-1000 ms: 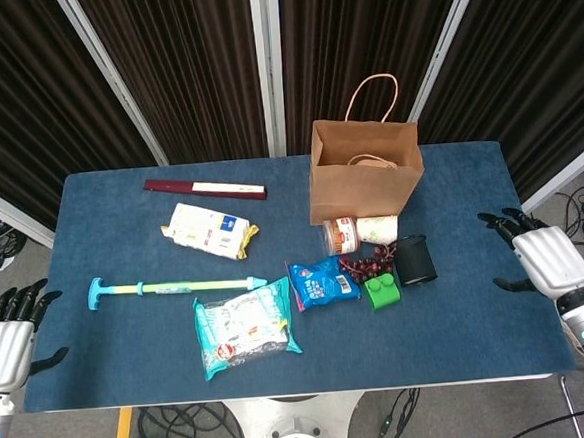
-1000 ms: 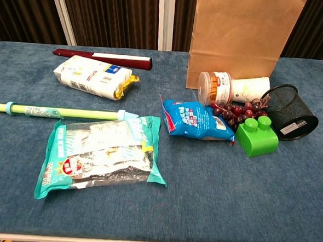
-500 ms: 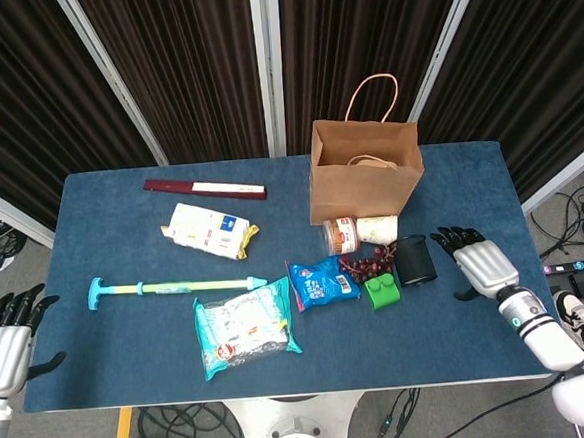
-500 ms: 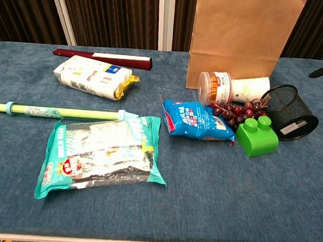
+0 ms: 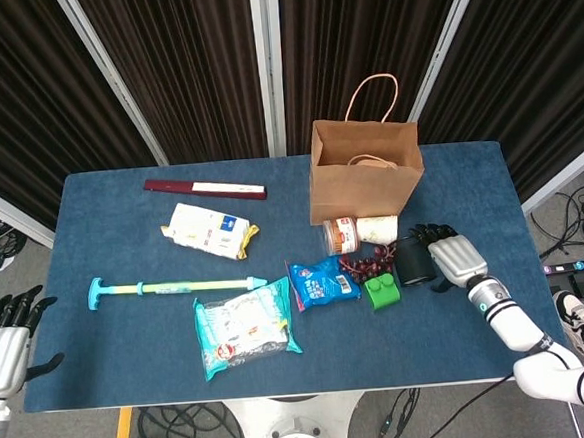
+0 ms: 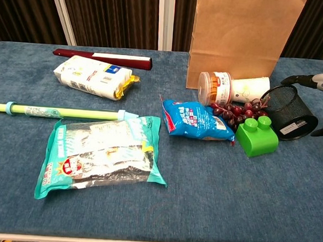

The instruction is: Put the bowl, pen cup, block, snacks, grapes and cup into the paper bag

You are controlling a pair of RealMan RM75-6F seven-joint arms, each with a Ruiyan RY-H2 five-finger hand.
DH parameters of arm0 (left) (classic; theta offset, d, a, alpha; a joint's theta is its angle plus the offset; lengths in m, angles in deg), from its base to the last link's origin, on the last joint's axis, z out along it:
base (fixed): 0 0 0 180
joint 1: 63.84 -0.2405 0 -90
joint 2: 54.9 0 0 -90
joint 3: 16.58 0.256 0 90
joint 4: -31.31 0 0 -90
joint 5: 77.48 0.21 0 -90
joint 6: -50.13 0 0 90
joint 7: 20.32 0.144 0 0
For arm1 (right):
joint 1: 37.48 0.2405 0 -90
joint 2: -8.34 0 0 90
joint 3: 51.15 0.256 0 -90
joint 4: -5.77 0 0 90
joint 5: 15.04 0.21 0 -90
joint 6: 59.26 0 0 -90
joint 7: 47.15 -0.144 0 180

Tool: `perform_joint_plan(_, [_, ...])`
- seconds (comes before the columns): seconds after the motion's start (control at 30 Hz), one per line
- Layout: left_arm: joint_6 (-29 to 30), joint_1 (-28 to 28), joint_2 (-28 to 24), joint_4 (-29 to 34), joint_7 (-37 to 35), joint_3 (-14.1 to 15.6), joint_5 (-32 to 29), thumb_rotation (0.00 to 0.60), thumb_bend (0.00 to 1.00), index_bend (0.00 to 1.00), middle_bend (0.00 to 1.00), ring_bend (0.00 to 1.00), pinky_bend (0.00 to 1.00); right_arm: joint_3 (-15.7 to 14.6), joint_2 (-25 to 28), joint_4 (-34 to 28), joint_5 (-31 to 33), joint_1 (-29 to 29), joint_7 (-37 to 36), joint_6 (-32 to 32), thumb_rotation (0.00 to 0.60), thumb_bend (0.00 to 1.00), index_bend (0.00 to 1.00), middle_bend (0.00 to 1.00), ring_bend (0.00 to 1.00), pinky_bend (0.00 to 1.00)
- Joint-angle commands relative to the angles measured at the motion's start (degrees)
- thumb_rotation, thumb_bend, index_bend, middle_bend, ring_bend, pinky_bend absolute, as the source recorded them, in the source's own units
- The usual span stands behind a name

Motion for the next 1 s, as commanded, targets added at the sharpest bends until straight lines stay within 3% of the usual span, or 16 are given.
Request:
perform_joint_plan(0.03, [0.0, -0.01, 0.04, -0.22, -0.17, -0.04, -0.03, 0.6, 0.0, 0.27, 0.2, 0.15, 0.11, 0.35, -0.8, 0.51, 0.88, 0.38, -0.49, -0.57, 0.6, 0.0, 0.0, 0.06, 0.0, 0.09])
perform_joint_plan(0.33, [-0.44, 0.34, 0.01, 0.23, 0.06, -0.32, -0.29, 0.6, 0.0, 0.27, 0.2, 0.15, 0.11, 0.97, -2.64, 2.48, 1.08, -0.24, -3.39, 1.18, 0.6, 0.0, 0.02, 0.24, 0.0, 0.09])
perform_joint_plan(0.5, [-0.32, 0.19, -0.03, -0.13, -0.35, -0.13, -0.09, 0.6, 0.0, 0.27, 0.2, 0.15, 0.11, 0.61, -0.82, 0.96, -2.02, -1.65, -6.28, 4.83, 0.6, 0.0, 0.06, 0.27, 0.0, 0.1])
perform_joint_plan(0.73, [-0.22, 0.15, -0.07, -0.26, -0.33, -0.11, 0.0, 0.6, 0.0, 0.27, 0.2, 0.15, 0.11, 0.49, 7.67, -8.53, -10.13, -5.2, -7.28, 17.12, 0.6, 0.0, 0.07, 0.27, 0.0, 0.1])
perform_joint_plan(1.0, [0.09, 0.27, -0.39, 0.32, 0.24, -0.22, 0.41, 0.6, 0.0, 0.27, 0.2, 0.15, 0.11, 2.75, 16.51, -19.38, -17.15, -7.96, -9.42, 29.27, 0.6, 0.0, 0.08, 0.28, 0.0, 0.11])
